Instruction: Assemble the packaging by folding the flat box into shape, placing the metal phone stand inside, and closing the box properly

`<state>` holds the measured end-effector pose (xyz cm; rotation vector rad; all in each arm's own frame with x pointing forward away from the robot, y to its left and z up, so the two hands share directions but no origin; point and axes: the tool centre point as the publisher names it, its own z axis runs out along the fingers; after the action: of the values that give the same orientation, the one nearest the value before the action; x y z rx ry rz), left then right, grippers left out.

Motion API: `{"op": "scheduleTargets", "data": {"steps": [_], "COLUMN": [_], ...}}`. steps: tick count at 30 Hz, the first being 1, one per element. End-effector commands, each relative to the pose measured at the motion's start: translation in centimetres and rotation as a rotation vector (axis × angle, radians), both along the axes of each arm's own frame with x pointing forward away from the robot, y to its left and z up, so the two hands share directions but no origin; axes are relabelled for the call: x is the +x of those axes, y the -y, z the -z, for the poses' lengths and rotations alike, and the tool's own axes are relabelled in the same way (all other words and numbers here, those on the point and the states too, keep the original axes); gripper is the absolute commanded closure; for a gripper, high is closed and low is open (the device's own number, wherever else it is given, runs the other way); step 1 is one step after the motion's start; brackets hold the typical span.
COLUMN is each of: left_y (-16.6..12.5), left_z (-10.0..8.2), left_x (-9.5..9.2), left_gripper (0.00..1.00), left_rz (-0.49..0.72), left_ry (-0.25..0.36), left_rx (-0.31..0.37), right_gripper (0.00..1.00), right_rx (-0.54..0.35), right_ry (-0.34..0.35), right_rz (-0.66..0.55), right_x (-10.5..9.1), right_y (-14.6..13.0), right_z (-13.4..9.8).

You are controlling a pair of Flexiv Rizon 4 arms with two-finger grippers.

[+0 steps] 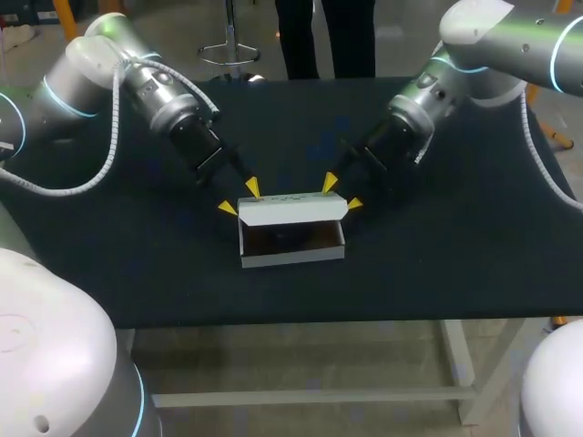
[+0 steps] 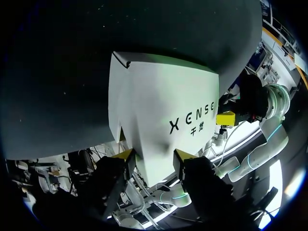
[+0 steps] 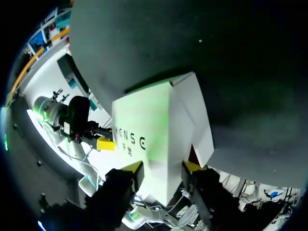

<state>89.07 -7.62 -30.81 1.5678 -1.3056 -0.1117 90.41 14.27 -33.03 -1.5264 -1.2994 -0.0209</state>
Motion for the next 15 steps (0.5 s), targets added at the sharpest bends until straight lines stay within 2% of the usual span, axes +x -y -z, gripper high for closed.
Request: {"op": "scheduleTargets", "data": {"steps": [1, 15], "left_y": [0.33, 0.43], "left_z": [0.00, -0.10], "left_x": [0.42, 0.65], "left_gripper": [0.47, 0.49], "left_rz": [0.007, 0.009], "left_ry": [-0.010, -0.028], "left_rx": [0.001, 0.001], "right_gripper": [0.46, 0.45], "right_rx": [0.003, 0.002], "right_ry": [-0.010, -0.019], "right_rz": [-0.012, -0.019], "right_x": [0.52, 0.66], "right_y": [-0.43, -0.47], "right_z": [0.08, -0.03]}}
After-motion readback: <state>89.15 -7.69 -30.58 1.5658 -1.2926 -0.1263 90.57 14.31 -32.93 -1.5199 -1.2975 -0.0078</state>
